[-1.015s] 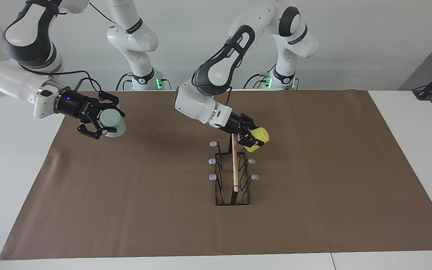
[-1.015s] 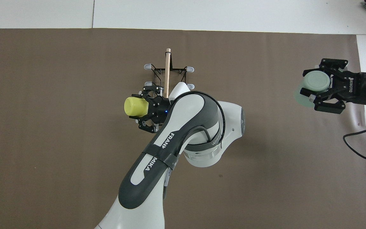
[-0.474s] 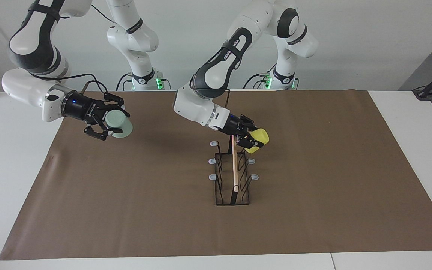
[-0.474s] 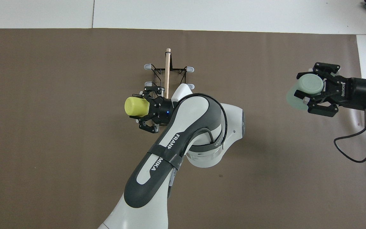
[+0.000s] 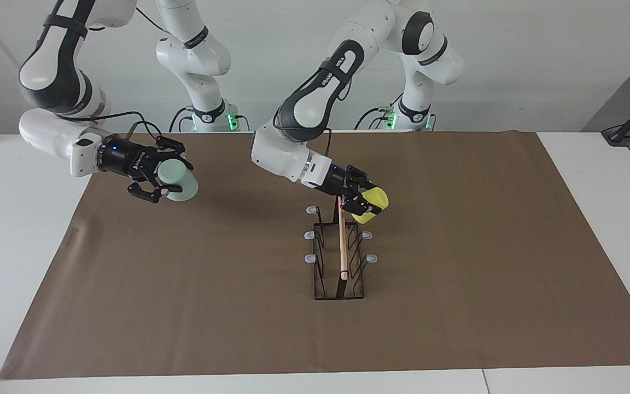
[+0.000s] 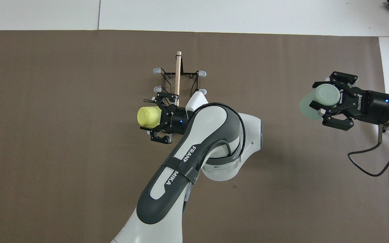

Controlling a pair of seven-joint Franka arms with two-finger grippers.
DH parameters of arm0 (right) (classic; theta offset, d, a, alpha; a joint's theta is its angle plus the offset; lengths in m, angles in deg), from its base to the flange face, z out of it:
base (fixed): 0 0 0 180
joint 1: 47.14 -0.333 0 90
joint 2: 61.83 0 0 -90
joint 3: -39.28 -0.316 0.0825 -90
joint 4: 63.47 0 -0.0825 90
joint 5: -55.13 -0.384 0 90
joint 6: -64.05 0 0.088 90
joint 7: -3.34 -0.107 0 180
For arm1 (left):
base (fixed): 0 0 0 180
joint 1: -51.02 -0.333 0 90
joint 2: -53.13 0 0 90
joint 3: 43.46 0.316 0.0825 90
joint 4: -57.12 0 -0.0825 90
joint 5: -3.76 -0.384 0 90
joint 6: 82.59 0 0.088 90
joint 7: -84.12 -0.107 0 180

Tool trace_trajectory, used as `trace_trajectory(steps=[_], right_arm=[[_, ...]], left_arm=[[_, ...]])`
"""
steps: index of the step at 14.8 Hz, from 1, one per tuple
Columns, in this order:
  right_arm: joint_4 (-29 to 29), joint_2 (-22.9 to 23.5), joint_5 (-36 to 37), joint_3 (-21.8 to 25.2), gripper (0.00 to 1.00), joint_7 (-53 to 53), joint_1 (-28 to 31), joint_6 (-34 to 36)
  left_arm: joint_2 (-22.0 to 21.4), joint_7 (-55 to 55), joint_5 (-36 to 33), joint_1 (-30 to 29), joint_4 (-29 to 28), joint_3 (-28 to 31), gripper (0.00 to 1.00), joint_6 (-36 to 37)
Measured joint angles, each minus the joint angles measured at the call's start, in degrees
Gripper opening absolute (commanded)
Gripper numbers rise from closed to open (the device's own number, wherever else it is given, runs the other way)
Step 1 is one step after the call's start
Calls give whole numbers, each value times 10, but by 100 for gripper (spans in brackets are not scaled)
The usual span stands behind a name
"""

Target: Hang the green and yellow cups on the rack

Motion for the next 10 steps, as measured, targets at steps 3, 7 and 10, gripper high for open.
trace_trajectory(steps=[3,7,10], right_arm=[[-16,0,-5,0,0,18,1,9],[-18,0,-9,-1,0,25,-1,8],[-28,2,-63,-2,0,52,-22,-4]], left_arm=[[0,0,0,5,3,2,100,4],[0,-19,0,5,10,8,100,13],[-18,-51,0,2,28,21,100,8]])
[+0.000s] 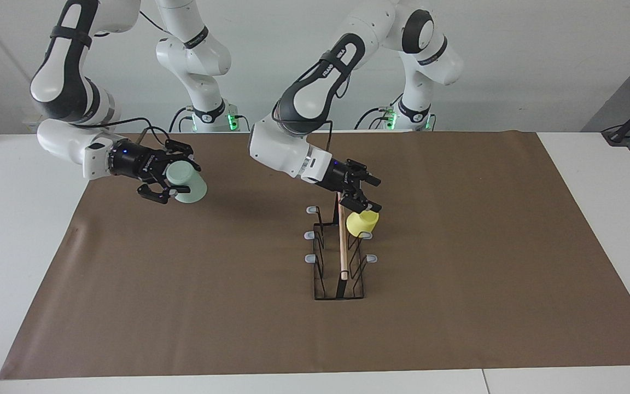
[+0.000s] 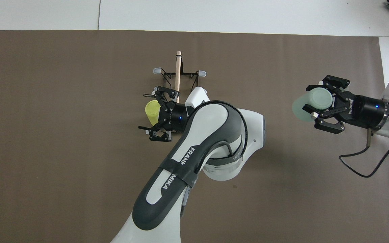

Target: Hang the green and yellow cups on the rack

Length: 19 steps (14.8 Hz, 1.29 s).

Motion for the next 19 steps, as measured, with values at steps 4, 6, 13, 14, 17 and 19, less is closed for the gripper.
trace_trajectory(steps=[4,6,13,14,17,19], right_arm=[[-12,12,-95,-2,0,28,-73,-61],[-13,14,-143,-3,0,39,-113,-104],[-14,31,-336,-5,0,147,-263,-268],[-14,34,-355,-5,0,165,-278,-286],[-14,46,-408,-5,0,211,-308,-309],[-14,59,-452,-5,0,244,-326,-310]], left_arm=[[-95,-88,25,-66,-21,0,100,-63],[-152,-155,58,-115,-49,0,100,-103],[-271,-438,184,-260,-146,-2,100,-244],[-288,-489,214,-282,-165,-2,100,-264],[-335,-679,323,-332,-226,0,100,-293],[-357,-824,387,-363,-265,1,100,-302]])
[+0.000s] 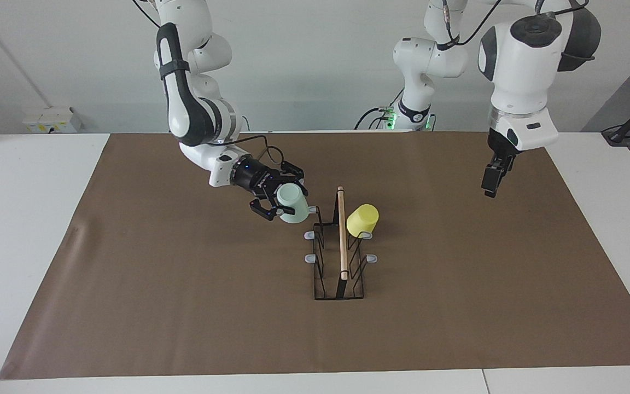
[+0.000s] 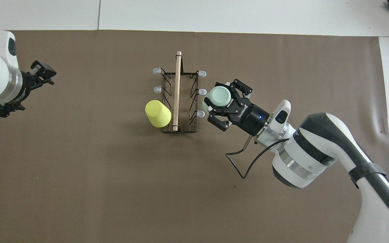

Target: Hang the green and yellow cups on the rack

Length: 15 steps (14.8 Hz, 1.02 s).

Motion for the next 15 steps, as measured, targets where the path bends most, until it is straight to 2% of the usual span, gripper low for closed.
trace_trajectory(steps=[3,8,9,12,15], right_arm=[[4,29,-47,0,0,40,-21,2],[15,52,-79,1,0,60,-26,33],[16,54,-84,1,0,61,-30,33],[16,66,-89,1,0,64,-45,30],[17,75,-92,1,0,68,-55,30]], left_arm=[[-13,-177,51,-36,-26,1,100,-6],[-16,-366,88,-69,-31,-6,100,-6],[-16,-392,89,-95,-31,-27,100,1],[-18,-436,91,-218,-21,-161,100,38],[-20,-443,91,-236,8,-186,100,82]])
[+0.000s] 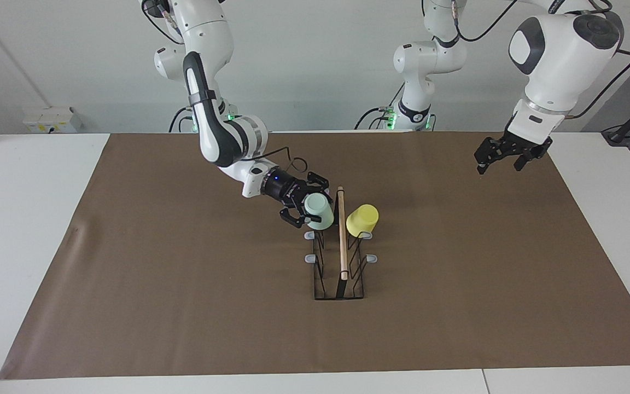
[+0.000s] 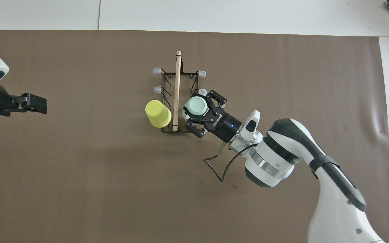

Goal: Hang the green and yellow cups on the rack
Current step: 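Hang the green cup on a rack hook and open the right gripper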

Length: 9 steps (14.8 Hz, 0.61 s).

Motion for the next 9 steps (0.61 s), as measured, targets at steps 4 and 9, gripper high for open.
trace_trajectory(steps=[4,9], right_arm=[[0,19,0,1,0,20,0,1],[0,24,0,3,100,22,0,0]], left_arm=[[-3,-9,3,-1,14,0,100,35],[-7,-12,19,-3,70,-7,100,112]])
